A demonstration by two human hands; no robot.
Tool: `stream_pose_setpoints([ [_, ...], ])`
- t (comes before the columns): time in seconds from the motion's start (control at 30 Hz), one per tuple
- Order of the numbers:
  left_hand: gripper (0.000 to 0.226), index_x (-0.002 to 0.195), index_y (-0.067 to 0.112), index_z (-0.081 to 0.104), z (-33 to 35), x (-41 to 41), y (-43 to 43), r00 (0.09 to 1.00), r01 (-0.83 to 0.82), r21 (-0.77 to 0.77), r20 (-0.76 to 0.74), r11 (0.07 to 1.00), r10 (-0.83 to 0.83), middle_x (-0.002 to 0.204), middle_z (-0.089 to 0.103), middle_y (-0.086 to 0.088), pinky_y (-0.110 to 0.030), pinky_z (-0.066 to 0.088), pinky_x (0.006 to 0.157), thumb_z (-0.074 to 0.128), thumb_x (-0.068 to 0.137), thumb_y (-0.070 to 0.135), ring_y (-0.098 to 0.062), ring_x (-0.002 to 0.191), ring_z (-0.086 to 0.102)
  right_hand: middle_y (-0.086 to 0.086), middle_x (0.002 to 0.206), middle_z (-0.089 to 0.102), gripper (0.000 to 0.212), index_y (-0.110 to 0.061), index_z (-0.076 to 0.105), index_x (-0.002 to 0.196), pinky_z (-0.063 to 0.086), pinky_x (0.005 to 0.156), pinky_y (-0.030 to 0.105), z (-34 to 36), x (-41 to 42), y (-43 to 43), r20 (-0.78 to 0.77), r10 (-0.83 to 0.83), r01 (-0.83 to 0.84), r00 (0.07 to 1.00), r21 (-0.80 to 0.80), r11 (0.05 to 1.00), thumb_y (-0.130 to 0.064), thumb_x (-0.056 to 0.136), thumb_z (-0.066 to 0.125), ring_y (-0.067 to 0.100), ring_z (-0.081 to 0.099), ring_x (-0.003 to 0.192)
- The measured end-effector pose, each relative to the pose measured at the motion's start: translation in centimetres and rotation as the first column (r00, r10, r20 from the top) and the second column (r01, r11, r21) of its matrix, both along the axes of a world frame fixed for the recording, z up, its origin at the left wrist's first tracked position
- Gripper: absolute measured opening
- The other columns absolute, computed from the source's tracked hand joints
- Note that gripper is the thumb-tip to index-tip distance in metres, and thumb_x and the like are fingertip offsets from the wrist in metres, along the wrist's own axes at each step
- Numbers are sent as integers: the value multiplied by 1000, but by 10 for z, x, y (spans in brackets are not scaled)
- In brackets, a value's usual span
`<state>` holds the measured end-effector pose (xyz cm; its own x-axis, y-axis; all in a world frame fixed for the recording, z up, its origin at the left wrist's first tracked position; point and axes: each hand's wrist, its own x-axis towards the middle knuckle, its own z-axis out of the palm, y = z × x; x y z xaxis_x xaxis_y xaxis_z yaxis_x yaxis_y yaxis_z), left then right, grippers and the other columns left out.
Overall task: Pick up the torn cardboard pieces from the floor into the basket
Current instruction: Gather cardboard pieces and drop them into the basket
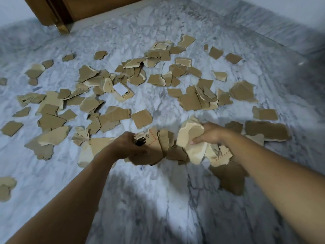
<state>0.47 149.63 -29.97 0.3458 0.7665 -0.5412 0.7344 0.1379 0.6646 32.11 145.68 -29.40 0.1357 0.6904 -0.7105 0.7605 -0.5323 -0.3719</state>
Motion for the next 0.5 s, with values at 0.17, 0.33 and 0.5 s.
stream_pose_setpoints([
  [0.17, 54, 97, 11, 75, 26, 32, 27, 993, 51, -165, 112, 985, -33, 98, 75, -9, -46, 60, 83, 93, 55, 39, -29, 96, 70, 9, 157, 35, 109, -8, 31, 152, 40, 109, 40, 11, 43, 17, 91, -89, 92, 992, -35, 995, -51, 69, 87, 31, 39, 140],
  [0.33, 32, 89, 10, 70, 2, 71, 36, 988, 154, -118, 26, 981, -152, 91, 71, -9, -40, 55, 83, 89, 68, 24, -29, 92, 68, 10, 156, 32, 121, -16, 31, 153, 40, 111, 47, -27, 22, 13, 130, -109, 109, 985, 5, 994, -71, 58, 80, 36, 37, 140],
  [0.5, 79, 127, 24, 51, -47, 100, 30, 852, 436, -10, -318, 900, -416, 138, 37, -7, -41, 49, 100, 90, 59, 36, -30, 116, 52, 13, 140, 40, 93, -15, 39, 145, 44, 103, 44, -64, 12, 7, 193, -180, 147, 965, 172, 974, -58, 73, 78, 39, 46, 126],
])
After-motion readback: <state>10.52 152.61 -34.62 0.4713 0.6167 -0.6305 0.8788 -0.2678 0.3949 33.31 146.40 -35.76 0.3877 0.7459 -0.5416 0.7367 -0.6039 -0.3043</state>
